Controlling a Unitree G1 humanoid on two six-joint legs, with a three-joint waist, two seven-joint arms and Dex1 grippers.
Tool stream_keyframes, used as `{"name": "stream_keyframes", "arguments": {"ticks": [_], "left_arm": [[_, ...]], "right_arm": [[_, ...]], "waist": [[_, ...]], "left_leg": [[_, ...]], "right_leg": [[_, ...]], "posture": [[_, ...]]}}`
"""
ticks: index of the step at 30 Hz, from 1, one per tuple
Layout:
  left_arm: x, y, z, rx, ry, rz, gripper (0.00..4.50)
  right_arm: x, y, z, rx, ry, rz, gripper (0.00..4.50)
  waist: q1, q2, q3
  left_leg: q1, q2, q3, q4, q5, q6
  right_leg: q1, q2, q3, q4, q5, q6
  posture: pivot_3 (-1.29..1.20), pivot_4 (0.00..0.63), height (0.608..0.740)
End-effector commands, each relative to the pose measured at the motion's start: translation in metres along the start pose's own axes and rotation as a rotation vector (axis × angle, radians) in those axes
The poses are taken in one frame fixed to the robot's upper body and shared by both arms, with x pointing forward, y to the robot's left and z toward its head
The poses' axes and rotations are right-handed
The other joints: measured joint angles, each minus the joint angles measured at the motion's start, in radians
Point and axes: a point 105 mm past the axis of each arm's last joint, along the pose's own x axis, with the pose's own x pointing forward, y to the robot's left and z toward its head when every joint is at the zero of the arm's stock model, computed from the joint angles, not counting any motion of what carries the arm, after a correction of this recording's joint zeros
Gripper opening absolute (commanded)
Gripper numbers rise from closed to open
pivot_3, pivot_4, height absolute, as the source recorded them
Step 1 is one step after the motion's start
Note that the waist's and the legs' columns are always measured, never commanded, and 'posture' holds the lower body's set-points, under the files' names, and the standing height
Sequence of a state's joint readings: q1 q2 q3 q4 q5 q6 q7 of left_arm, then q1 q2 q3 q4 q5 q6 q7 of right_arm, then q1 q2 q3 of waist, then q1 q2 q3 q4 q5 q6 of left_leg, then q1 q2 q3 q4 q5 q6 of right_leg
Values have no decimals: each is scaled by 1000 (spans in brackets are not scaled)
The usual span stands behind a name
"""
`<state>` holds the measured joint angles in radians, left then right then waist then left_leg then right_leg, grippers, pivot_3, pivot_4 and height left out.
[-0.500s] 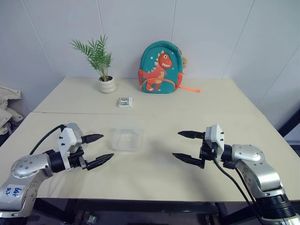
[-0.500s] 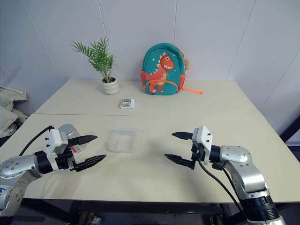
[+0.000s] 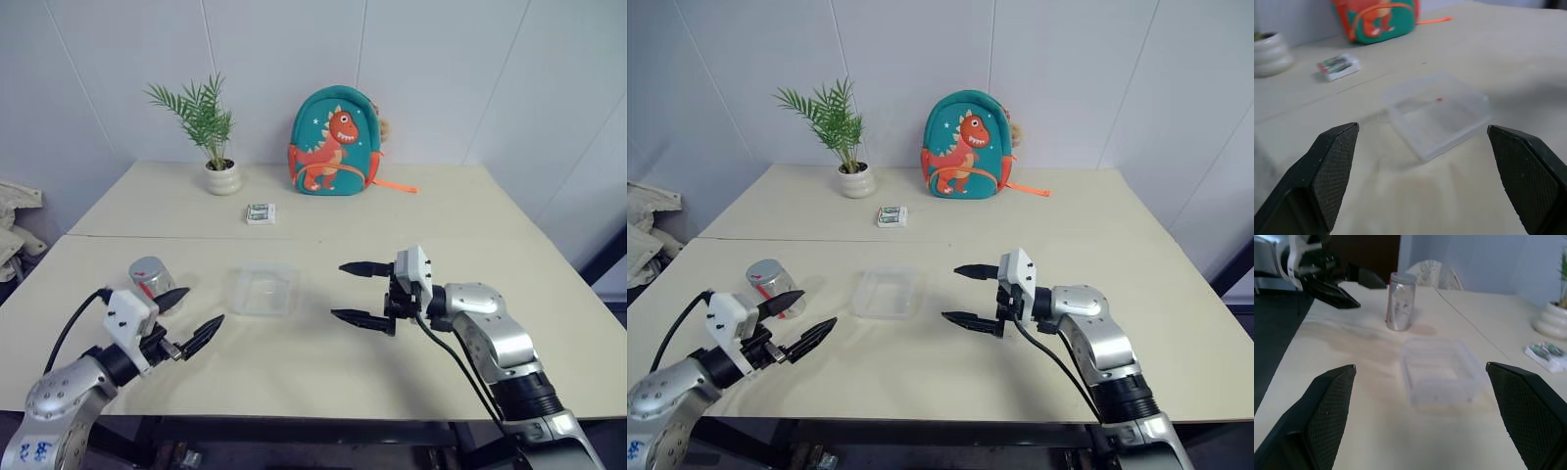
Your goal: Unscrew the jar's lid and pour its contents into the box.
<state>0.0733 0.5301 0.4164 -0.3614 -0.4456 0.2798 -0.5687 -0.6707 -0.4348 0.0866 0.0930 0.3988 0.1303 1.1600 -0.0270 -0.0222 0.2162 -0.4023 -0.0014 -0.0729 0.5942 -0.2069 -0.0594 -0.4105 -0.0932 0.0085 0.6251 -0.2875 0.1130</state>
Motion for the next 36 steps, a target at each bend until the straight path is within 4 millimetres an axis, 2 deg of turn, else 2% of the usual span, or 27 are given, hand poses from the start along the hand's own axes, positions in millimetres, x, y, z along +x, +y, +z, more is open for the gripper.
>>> {"name": "stream_keyframes", "arguments": {"ticks": [1, 5, 11, 19, 26, 36], "left_arm": [[-13, 13, 2, 23, -28, 160, 4481], [-18, 31, -5, 12, -36, 343, 4481], [3, 49, -9, 16, -66, 504, 4481], [20, 60, -17, 26, -48, 564, 4481], [27, 81, -17, 44, -44, 632, 4481], [44, 88, -20, 31, -47, 592, 4481]], "right_arm": [[15, 0, 24, -26, -93, 40, 4500], [30, 0, 38, -22, -141, 62, 4500], [39, 0, 48, -38, -172, 79, 4500], [42, 2, 55, -50, -193, 74, 4500], [45, 2, 57, -52, -200, 59, 4500], [44, 3, 58, -57, -205, 43, 4500]], "waist": [[0, 0, 0], [3, -1, 0], [8, -2, -1], [-2, -2, -1], [1, -2, -1], [0, -2, -1]], "left_leg": [[0, 0, 0, 0, 0, 0], [0, 0, 0, 1, 0, 0], [0, 0, 0, 3, 1, 1], [-1, 0, 0, 3, 1, 0], [-1, 0, 0, 3, 1, 0], [-1, 0, 0, 2, 1, 0]], "right_leg": [[0, 0, 0, 0, 0, 0], [0, 0, 0, 0, 1, -1], [1, 1, 0, -1, 4, -2], [0, 1, 0, 0, 5, 1], [0, 1, 0, 0, 6, 1], [-1, 1, 0, 1, 6, 1]], "posture": [[0, 150, 740], [0, 150, 740], [0, 150, 740], [0, 150, 740], [0, 150, 740], [0, 150, 740]]}}
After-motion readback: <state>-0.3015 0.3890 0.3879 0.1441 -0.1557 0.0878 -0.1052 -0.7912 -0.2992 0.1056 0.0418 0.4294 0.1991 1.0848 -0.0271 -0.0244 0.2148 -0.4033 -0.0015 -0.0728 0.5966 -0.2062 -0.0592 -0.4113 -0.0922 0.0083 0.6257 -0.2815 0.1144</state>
